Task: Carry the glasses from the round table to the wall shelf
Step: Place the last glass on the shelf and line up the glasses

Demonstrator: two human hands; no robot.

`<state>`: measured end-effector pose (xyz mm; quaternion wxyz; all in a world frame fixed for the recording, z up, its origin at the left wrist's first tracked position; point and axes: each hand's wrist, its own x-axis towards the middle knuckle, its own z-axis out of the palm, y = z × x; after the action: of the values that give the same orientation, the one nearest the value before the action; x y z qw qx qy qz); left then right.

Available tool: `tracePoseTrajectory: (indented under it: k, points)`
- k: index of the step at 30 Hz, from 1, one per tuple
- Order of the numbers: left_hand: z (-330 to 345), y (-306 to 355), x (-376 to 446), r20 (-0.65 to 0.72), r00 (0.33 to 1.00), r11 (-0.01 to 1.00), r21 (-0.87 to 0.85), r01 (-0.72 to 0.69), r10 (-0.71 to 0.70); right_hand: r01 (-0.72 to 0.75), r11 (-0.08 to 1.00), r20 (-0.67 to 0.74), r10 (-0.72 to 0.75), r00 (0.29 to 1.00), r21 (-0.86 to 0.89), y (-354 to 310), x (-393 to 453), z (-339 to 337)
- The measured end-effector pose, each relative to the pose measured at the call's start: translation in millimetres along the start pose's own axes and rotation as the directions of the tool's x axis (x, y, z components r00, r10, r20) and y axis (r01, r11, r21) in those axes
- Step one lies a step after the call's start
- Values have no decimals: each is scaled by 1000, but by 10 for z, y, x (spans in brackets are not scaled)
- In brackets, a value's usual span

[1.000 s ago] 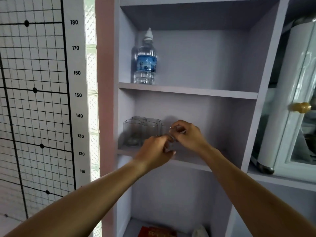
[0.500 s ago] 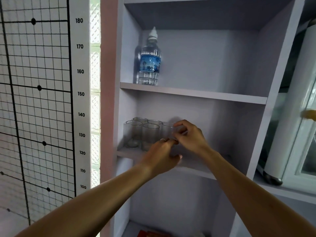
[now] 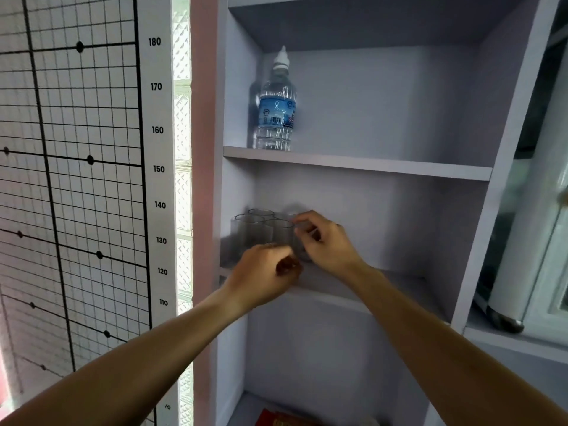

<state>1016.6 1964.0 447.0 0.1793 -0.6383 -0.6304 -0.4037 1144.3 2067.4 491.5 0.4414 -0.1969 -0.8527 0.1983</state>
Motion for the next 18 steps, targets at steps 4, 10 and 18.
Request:
tracePoseTrajectory:
  k: [4, 10, 18]
  points:
    - [-179, -215, -71, -53, 995, 996, -35, 80, -82, -28, 999, 114, 32, 993, -36, -58, 20, 154]
    - [-184, -296, -109, -56, 995, 994, -81, 78, -82, 13, 999, 110, -7, 994, -49, -75, -13, 87]
    - [96, 122, 33, -96, 993, 992, -94, -81, 72, 19, 999, -26, -21, 999, -45, 79, -300, -329]
